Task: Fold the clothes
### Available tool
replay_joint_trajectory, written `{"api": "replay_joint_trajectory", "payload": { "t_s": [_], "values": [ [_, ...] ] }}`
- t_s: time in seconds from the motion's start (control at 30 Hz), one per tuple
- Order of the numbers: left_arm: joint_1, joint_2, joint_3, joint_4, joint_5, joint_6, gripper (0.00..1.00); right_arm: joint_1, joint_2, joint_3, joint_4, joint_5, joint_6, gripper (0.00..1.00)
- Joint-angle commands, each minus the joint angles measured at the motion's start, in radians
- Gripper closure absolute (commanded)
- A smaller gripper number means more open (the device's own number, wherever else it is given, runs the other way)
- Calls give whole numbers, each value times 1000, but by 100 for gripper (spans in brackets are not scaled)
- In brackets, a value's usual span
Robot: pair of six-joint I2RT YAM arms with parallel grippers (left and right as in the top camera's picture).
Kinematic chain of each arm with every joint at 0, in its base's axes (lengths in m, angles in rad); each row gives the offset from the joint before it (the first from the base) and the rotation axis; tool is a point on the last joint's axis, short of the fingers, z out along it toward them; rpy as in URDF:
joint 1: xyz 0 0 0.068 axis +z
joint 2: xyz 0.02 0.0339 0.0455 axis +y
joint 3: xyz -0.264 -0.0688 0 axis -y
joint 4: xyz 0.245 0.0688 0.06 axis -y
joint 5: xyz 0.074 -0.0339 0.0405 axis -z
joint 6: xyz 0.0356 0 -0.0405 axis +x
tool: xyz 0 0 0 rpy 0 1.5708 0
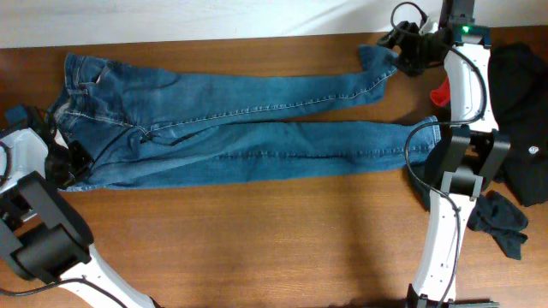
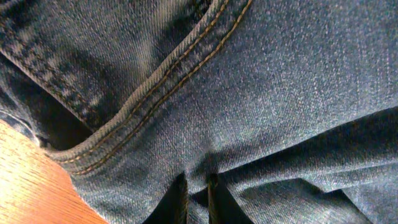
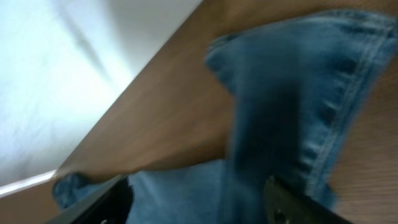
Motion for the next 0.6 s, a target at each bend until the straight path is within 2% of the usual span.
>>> {"api": "replay_joint_trajectory", "payload": {
  "t_s": [0.0, 0.1, 0.23, 0.3, 0.47, 0.5, 0.57],
  "values": [
    [6, 20, -10, 7, -6, -9, 88, -14, -13, 5, -60, 112, -2, 22],
    [4, 20, -10, 12, 5, -9, 88, -14, -13, 2, -117, 185, -5, 19],
    [-6, 20, -10, 20, 5, -9, 88, 6, -13, -42, -123, 172, 31, 18],
    [-10, 20, -10, 21, 5, -9, 87, 23, -12, -66, -97, 172, 57, 15],
    [-18, 20, -10, 19, 4, -9, 88, 60, -11, -125, 16, 171, 153, 15],
    [-18, 20, -10, 19, 4, -9, 87, 66, -11, -128, 48, 176, 155, 21],
    [-18, 20, -10, 19, 4, -9, 87, 70, -14, -124, 154, 169, 117, 95]
  ]
}}
